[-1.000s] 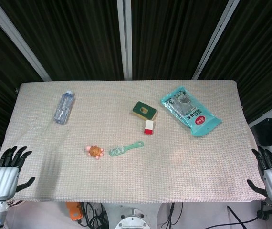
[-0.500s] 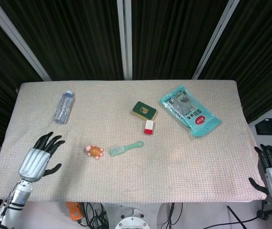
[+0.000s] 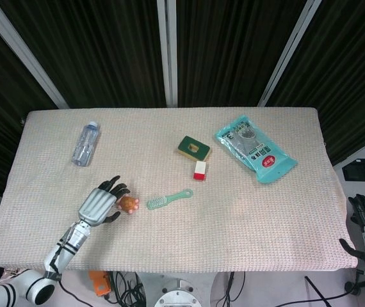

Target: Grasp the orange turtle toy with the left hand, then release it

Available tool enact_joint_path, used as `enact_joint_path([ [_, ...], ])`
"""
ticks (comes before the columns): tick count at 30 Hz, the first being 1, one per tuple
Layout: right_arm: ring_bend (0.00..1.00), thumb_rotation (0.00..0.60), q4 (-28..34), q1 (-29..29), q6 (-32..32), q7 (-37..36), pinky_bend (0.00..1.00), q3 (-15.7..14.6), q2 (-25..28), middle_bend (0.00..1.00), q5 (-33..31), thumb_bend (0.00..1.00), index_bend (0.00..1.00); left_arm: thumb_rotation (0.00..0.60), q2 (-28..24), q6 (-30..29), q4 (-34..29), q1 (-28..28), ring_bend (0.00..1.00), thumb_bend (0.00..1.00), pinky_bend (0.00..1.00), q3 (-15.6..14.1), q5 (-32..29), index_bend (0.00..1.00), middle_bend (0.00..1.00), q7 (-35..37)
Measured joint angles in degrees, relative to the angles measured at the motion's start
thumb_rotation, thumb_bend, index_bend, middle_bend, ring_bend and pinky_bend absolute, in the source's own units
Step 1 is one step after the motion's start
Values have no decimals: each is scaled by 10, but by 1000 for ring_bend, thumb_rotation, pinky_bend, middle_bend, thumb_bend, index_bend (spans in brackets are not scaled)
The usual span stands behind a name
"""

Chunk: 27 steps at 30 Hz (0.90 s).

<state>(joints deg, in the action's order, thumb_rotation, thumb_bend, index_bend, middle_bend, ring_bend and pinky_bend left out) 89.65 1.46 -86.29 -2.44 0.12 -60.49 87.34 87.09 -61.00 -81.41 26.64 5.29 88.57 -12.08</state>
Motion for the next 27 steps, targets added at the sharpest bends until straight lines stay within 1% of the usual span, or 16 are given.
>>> enact_joint_path([
  [3, 0, 600, -3, 1, 0, -2, 0, -1, -1, 0, 0, 122, 0, 600, 7, 3, 11, 5, 134, 287, 342, -2, -4, 290, 272, 2],
  [5, 0, 600, -3, 1, 0, -2, 0, 0, -2, 0, 0, 122, 0, 600, 11, 6, 18, 8, 149, 287, 358, -5, -7, 297, 284, 6],
  [10, 0, 600, -1, 0, 2, 2, 0, 0, -1, 0, -2, 122, 0, 600, 27, 10, 37, 18, 158, 295, 367, -10, -9, 300, 291, 17],
  [13, 0, 600, 0, 0, 4, 4, 0, 0, -2, 0, -3, 123, 0, 600, 36, 11, 49, 25, 188, 313, 385, -11, -10, 309, 328, 22],
  [16, 0, 600, -1, 0, 7, 3, 0, 1, -2, 0, -7, 125, 0, 600, 44, 12, 58, 29, 224, 328, 405, -13, -13, 338, 375, 22],
  [20, 0, 600, -3, 0, 8, 0, 0, 2, -2, 0, -10, 125, 0, 600, 49, 18, 62, 35, 324, 328, 484, -15, -22, 458, 494, 20],
  [26, 0, 600, -6, 1, 10, -6, 0, 2, -1, 0, -14, 129, 0, 600, 48, 33, 58, 40, 501, 330, 639, -18, -37, 647, 677, 34],
  [27, 0, 600, -6, 1, 10, -7, 0, 2, -1, 0, -14, 129, 0, 600, 50, 30, 59, 40, 542, 331, 672, -18, -38, 692, 722, 35],
])
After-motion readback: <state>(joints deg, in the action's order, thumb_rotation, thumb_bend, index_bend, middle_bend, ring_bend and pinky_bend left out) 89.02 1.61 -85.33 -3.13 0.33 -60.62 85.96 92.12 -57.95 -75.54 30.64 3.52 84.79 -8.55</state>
